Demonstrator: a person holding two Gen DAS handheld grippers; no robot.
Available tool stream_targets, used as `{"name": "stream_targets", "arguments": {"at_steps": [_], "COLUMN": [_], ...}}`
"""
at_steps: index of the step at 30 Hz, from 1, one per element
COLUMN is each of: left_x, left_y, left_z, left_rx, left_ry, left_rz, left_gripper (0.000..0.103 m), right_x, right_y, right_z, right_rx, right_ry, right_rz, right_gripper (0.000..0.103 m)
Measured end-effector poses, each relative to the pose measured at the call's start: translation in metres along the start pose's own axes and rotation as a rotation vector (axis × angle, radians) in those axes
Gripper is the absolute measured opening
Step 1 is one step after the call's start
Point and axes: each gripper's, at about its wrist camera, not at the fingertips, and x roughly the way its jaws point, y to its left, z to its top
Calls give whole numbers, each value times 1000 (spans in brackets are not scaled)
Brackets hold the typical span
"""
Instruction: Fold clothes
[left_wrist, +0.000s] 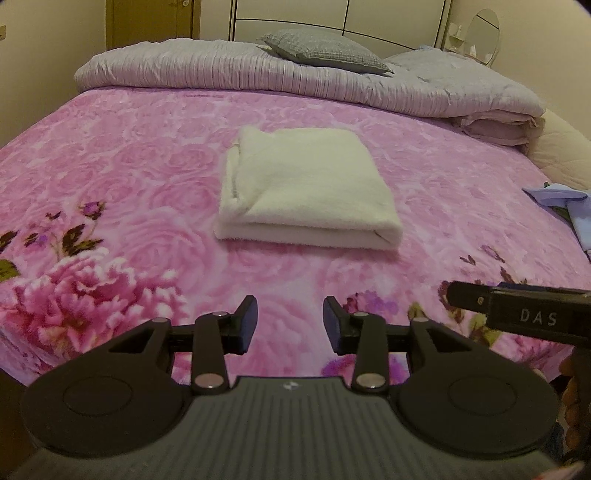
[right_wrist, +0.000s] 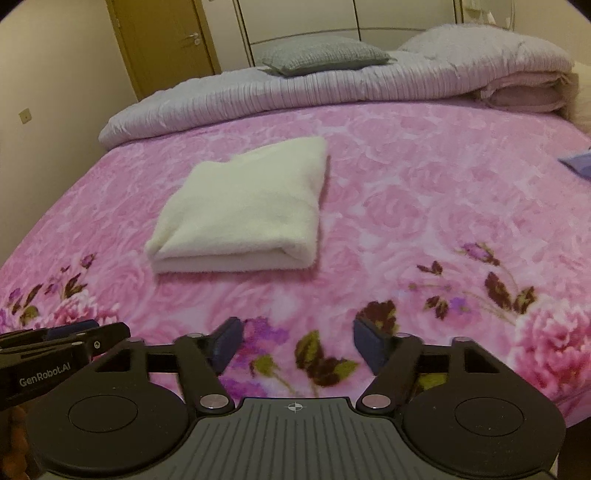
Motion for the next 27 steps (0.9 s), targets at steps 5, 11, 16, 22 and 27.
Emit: {"name": "stream_targets", "arguments": {"at_steps": [5,11,16,22,27], "left_x": [-14,-30,-29,2,39], "left_y": [2,3,8,25,41], "left_z": [-7,-9,-8,0,12], "left_rx": [-6,3,-5,-75,-122], "left_ry": [-17,-45,-49,-43,-43], "left_rz": [-19,-33,-39,-57,-86], "left_gripper": [35,36,36,36,34], "right_x": [-16,-33,-34,-7,29], "right_y": [10,20,21,7,-21], "right_z": [-3,-5,-5,-8,-2], "right_rx": [-28,-60,-67,-46,25], "right_ry": [-29,-58,-57,7,4], "right_rz": [0,3,16,86,71], "right_gripper": [71,71,71,71,71]}}
